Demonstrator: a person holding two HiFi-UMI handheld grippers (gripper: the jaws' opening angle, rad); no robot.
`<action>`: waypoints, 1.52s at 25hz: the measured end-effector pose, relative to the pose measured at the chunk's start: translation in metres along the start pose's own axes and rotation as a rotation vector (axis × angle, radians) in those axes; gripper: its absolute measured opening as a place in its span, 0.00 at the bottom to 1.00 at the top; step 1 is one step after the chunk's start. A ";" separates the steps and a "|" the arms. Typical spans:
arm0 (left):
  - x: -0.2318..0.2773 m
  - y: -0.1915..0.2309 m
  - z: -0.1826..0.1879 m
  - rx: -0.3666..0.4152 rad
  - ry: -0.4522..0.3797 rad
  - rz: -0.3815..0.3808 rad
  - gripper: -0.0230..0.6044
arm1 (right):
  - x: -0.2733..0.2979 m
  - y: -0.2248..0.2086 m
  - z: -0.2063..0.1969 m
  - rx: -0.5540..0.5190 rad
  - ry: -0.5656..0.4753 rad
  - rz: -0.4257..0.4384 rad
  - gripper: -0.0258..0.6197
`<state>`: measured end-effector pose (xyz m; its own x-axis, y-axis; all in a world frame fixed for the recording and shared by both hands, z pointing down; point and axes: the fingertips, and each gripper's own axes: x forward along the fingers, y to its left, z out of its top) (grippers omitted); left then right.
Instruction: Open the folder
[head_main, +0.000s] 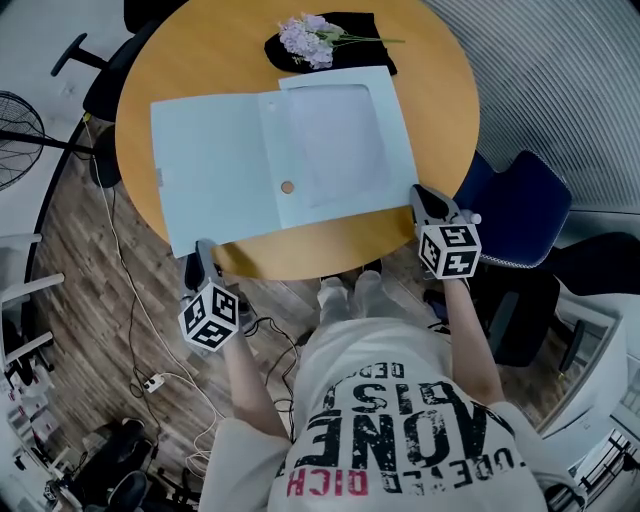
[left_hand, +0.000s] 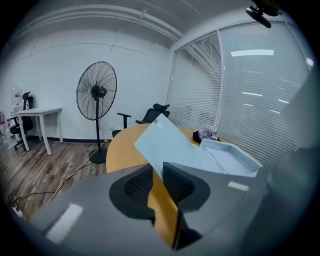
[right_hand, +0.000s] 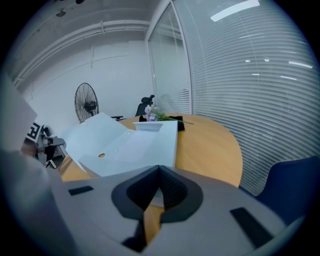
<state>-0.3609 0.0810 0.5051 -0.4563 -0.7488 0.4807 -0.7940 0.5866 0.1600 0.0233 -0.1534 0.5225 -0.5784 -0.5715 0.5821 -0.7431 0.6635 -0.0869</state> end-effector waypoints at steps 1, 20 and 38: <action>0.002 0.003 -0.003 -0.002 0.007 0.003 0.15 | 0.000 0.000 0.000 0.001 0.000 0.002 0.06; 0.032 0.028 -0.049 -0.025 0.124 0.031 0.18 | 0.001 0.000 0.000 0.017 -0.004 0.018 0.06; 0.013 0.028 -0.030 -0.172 -0.027 -0.057 0.20 | -0.001 -0.001 0.000 0.083 -0.006 0.061 0.06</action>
<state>-0.3768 0.0971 0.5417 -0.4247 -0.7893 0.4435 -0.7394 0.5851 0.3331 0.0246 -0.1533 0.5216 -0.6251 -0.5347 0.5686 -0.7317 0.6551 -0.1883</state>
